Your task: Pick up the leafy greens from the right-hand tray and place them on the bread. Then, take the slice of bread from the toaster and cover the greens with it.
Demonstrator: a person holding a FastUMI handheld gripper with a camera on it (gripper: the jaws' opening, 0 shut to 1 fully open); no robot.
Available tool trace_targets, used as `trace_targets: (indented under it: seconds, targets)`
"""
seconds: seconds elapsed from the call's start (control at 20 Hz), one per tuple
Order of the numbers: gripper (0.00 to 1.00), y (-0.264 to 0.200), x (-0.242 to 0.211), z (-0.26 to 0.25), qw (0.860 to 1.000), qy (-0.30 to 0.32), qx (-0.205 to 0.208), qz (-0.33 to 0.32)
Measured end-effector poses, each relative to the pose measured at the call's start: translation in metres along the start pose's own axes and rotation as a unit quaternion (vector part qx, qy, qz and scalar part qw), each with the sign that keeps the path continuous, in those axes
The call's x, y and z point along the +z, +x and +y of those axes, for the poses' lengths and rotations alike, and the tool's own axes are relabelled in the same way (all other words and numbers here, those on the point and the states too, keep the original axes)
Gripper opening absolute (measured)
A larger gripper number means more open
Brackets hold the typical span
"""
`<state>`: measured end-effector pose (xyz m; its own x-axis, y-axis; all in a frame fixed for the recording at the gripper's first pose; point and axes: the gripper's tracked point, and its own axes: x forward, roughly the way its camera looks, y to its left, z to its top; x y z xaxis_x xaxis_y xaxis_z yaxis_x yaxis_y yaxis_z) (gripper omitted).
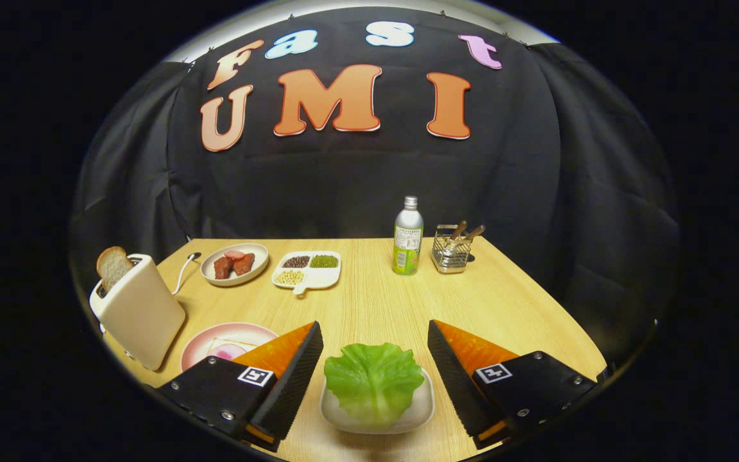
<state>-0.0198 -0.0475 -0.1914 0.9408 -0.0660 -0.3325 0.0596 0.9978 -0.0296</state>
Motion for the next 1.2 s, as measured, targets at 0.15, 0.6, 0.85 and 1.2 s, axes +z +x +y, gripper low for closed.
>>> trace_targets:
  seconds: [0.15,0.6,0.85,1.2]
  targets:
    - [0.99,0.010,-0.021,-0.005,1.000,-0.008,-0.004,0.027]
    - [0.99,0.030,-0.079,0.004,0.994,-0.033,0.012,0.102]
    - [0.99,0.036,-0.105,0.012,0.989,-0.027,0.020,0.144]
    - [0.77,0.041,-0.116,0.013,0.985,-0.022,0.019,0.170]
